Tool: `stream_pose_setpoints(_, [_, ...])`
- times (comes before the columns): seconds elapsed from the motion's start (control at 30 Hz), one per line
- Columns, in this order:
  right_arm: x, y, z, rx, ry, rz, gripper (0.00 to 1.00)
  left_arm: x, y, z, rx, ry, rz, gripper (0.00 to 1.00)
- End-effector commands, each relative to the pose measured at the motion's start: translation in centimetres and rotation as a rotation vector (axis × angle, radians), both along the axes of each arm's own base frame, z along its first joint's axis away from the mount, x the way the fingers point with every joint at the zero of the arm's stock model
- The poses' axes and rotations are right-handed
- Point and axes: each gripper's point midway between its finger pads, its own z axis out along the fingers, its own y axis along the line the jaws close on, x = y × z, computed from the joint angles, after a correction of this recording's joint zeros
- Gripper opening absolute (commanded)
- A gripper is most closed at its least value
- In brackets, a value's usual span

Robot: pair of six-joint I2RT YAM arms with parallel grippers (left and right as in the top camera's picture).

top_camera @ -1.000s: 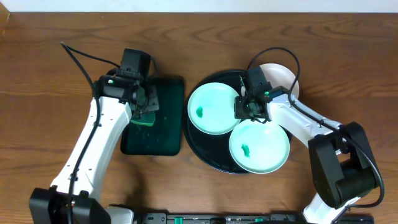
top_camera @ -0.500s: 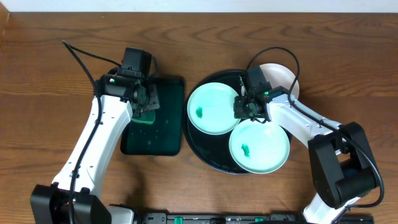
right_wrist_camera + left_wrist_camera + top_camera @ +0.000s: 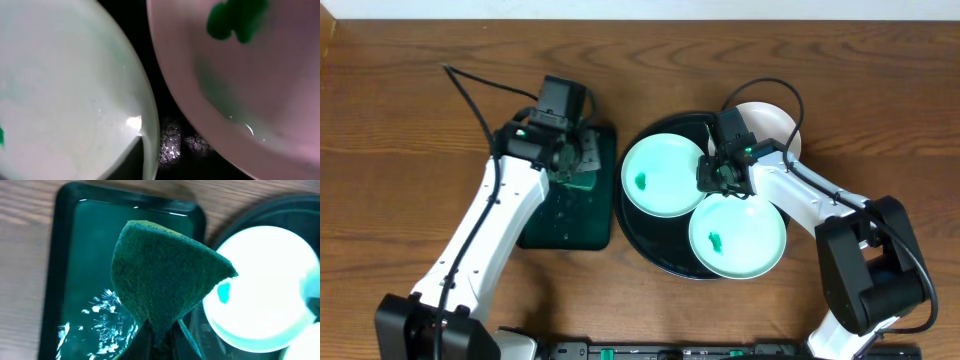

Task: Clean dirty plates on tray and stack at the side
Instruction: 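Lift the green sponge with the left gripper out of the tray, then move the sponge with the left gripper onto the left pale green plate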

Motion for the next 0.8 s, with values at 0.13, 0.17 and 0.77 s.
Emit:
stream_pose_setpoints(0.13, [0.4,0.1,1.0,-0.002,-0.042,0.036,0.27,0.6,-2.3,0.7,-0.036,-0.044,-0.039,0.07])
stream_pose_setpoints(0.17, [0.5,0.0,1.0,-0.003,-0.044,0.034,0.25,0.8,-2.6,0.8,-0.039,-0.053,-0.044,0.07])
stream_pose_setpoints(0.77, [0.0,0.2,0.8,0.006,-0.023,0.013,0.01,3.0,-7.9,-2.7,-0.120,-0.052,-0.003,0.07])
